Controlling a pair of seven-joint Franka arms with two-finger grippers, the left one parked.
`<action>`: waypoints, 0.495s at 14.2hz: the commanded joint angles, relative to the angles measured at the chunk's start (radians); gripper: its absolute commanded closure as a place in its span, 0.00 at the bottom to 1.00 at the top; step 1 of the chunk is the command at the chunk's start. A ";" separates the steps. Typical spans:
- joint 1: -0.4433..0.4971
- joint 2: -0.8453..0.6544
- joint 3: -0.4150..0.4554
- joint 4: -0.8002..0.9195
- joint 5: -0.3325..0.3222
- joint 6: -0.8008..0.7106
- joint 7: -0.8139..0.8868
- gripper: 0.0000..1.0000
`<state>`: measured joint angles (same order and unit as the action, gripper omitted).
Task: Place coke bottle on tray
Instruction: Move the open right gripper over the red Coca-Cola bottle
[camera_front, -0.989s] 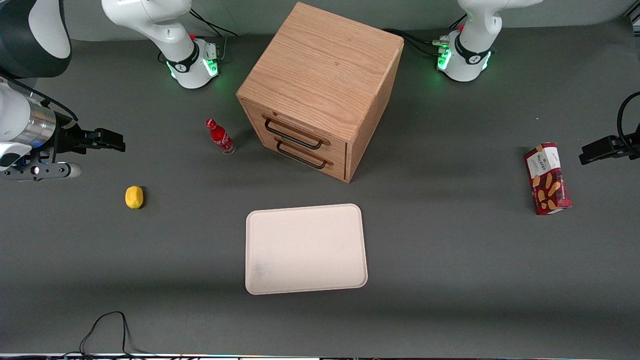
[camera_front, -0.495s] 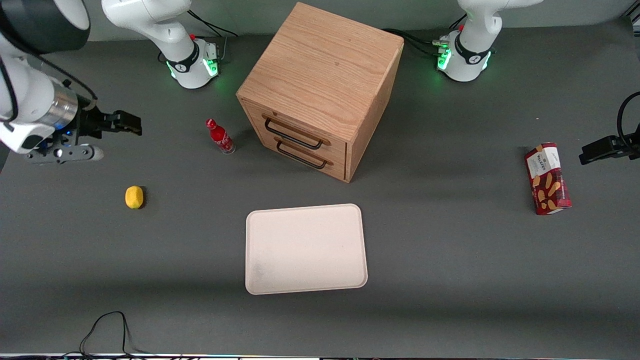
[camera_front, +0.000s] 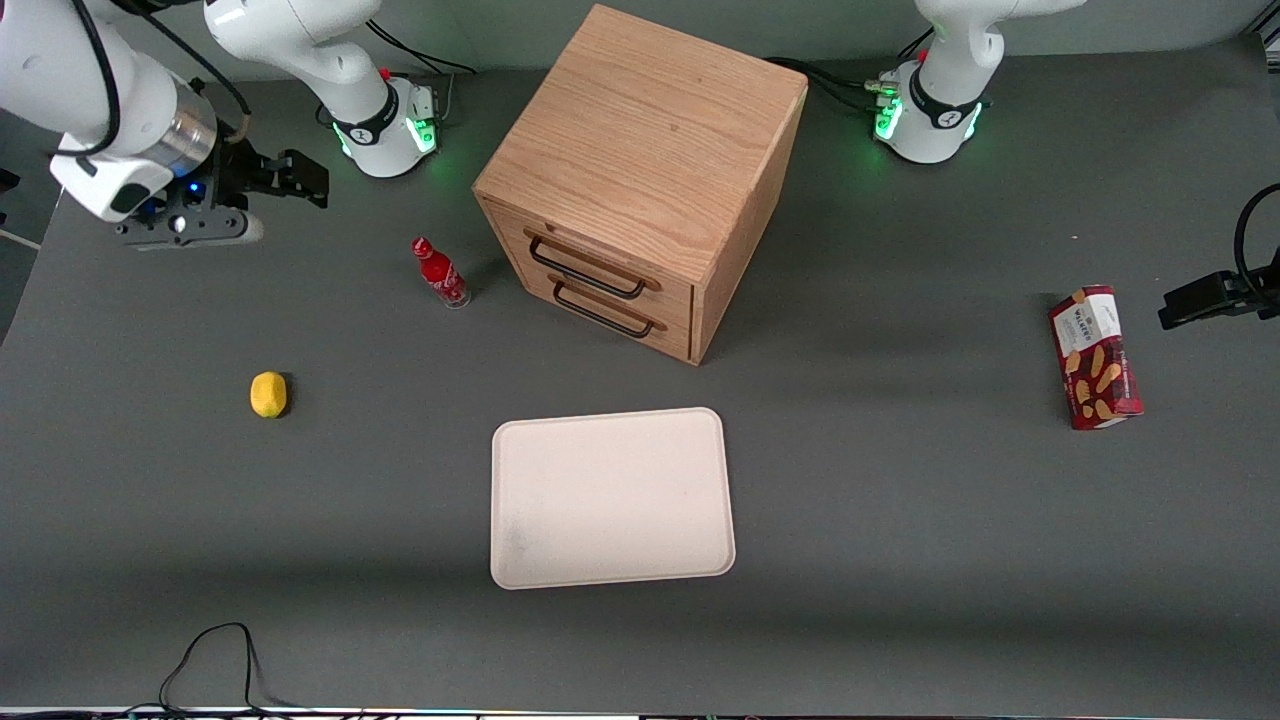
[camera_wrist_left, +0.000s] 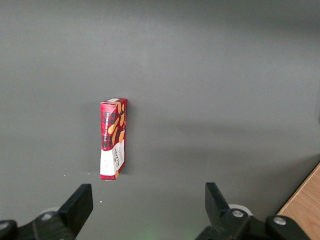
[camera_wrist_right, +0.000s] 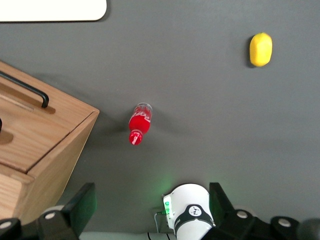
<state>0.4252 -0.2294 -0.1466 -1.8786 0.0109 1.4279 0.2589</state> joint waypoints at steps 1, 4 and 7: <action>0.075 -0.198 -0.004 -0.250 0.014 0.124 0.114 0.00; 0.107 -0.232 -0.002 -0.344 0.014 0.186 0.134 0.00; 0.107 -0.199 -0.001 -0.372 0.014 0.227 0.134 0.00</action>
<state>0.5278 -0.4356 -0.1436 -2.2223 0.0125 1.6179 0.3724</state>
